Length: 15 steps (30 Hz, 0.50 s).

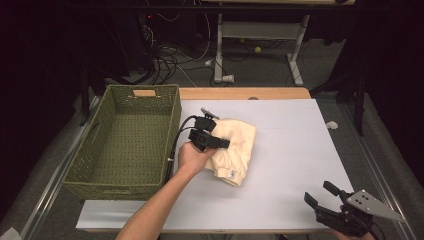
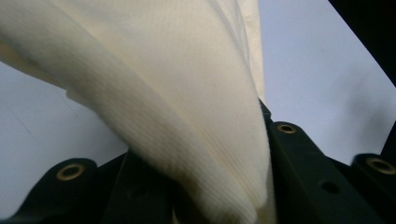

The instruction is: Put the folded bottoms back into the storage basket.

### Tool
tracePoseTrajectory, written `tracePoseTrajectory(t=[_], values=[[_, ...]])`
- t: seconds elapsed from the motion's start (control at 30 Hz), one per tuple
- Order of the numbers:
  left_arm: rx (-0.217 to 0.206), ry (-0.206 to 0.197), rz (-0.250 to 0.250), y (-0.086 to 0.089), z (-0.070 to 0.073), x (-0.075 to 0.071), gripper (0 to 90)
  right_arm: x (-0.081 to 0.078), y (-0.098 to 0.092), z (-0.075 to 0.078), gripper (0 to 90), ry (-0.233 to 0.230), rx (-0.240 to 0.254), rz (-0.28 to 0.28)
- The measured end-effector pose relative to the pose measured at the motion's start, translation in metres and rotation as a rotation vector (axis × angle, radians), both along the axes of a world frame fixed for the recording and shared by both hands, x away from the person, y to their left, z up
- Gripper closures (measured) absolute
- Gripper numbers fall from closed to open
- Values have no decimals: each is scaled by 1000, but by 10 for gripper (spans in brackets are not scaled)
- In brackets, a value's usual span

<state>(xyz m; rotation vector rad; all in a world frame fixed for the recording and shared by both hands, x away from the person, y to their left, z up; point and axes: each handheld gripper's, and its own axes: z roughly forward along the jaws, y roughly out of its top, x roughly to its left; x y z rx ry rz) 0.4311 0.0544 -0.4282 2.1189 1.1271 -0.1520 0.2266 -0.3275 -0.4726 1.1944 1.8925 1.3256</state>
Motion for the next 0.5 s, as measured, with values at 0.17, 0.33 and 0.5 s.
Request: tracePoseTrajectory(t=[0.17, 0.33, 0.5], values=[[-5, -16, -13, 3, 6, -5, 685, 0, 0, 0, 243, 2, -2, 3], [-19, -58, -24, 5, 13, -13, 685, 0, 1, 0, 243, 3, -1, 3], [-32, -62, -32, 6, 17, -17, 685, 0, 1, 0, 242, 3, -3, 2]])
